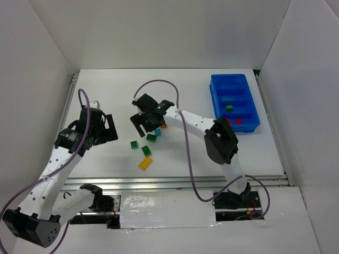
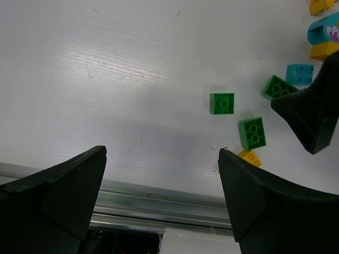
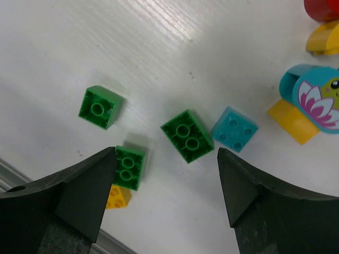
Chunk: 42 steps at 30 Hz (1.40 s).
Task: Sort the legos into containers by color
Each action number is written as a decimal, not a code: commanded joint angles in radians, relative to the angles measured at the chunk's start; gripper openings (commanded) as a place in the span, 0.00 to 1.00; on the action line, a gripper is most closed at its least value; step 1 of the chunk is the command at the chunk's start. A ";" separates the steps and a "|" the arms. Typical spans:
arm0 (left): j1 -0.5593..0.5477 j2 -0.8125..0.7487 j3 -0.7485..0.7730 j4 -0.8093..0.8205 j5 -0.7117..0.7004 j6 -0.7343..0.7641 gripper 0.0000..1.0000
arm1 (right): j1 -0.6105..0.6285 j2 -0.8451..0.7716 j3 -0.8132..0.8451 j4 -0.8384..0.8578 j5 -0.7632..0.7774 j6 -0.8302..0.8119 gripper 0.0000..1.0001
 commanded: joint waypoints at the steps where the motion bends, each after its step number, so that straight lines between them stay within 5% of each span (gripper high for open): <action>1: 0.003 -0.033 0.011 0.003 -0.012 -0.007 0.99 | -0.005 0.057 0.062 0.024 0.021 -0.100 0.84; 16: 0.003 -0.047 -0.008 0.026 0.016 0.007 0.99 | -0.005 0.218 0.182 -0.037 0.037 -0.183 0.71; 31: 0.005 -0.049 -0.017 0.037 0.019 0.006 0.99 | -0.005 0.146 0.009 -0.017 -0.037 -0.204 0.68; 34: 0.005 -0.050 -0.017 0.035 0.020 0.007 0.99 | -0.004 0.146 0.007 -0.003 -0.012 -0.203 0.42; 40: 0.005 -0.055 -0.020 0.038 0.014 0.004 0.99 | -0.014 0.077 0.005 0.061 0.072 -0.109 0.12; 41: 0.005 -0.057 -0.022 0.040 0.014 0.003 1.00 | -0.028 0.029 0.009 0.069 0.067 -0.065 0.00; 42: 0.005 -0.053 -0.022 0.041 0.016 0.003 0.99 | -0.040 -0.002 0.016 0.078 0.073 -0.034 0.00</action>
